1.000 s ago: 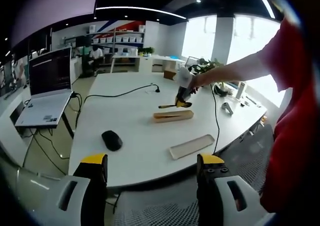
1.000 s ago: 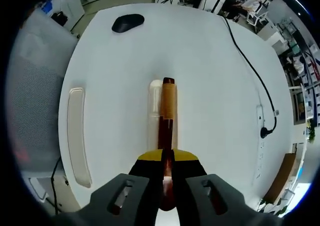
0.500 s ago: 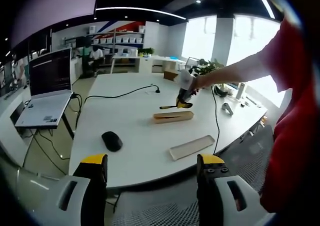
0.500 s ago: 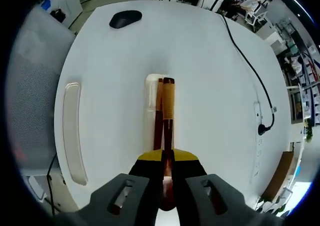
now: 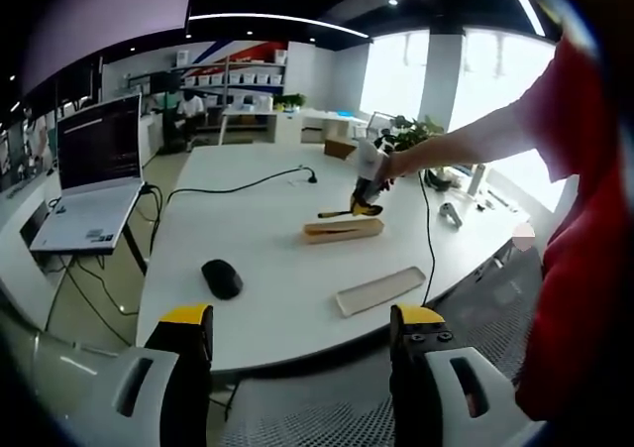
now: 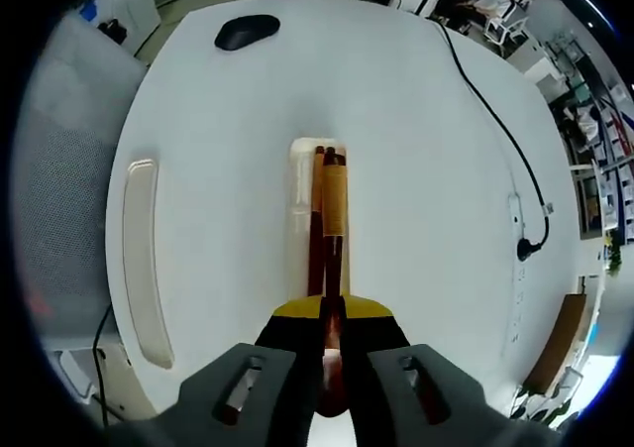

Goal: Arrange the utensils inside the cutlery case until each visible utensil rests in its matching compartment.

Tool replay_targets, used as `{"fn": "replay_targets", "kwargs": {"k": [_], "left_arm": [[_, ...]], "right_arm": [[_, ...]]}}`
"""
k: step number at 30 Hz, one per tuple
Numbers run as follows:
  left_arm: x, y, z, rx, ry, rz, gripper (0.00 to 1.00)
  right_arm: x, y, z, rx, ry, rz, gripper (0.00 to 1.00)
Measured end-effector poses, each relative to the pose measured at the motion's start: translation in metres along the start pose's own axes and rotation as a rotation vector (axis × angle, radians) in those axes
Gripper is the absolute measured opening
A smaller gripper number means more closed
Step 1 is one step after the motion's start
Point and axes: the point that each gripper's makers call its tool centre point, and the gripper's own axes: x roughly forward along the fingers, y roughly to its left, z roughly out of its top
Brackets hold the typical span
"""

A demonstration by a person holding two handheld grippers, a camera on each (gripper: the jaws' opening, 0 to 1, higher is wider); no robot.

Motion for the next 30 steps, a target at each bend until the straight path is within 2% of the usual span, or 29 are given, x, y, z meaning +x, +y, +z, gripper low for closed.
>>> {"fn": "replay_targets", "kwargs": {"k": [15, 17, 24, 30], "left_arm": [[0.000, -0.001, -0.001, -0.002, 0.002, 0.000, 0.75], [-0.001, -0.002, 0.002, 0.030, -0.023, -0.003, 0.72], [0.000, -0.004, 0.006, 0.027, -0.033, -0.018, 0.73], [0.004, -0.005, 0.006, 0.031, -0.017, -0.028, 0.73]], "right_arm": [[0.006, 0.001, -0.003, 0.008, 0.009, 0.013, 0.01], [0.007, 0.003, -0.003, 0.009, 0.009, 0.012, 0.01], [0.010, 0.003, -0.004, 0.016, 0.010, 0.014, 0.01], [0.017, 0.002, -0.007, 0.022, 0.009, 0.029, 0.01]]}}
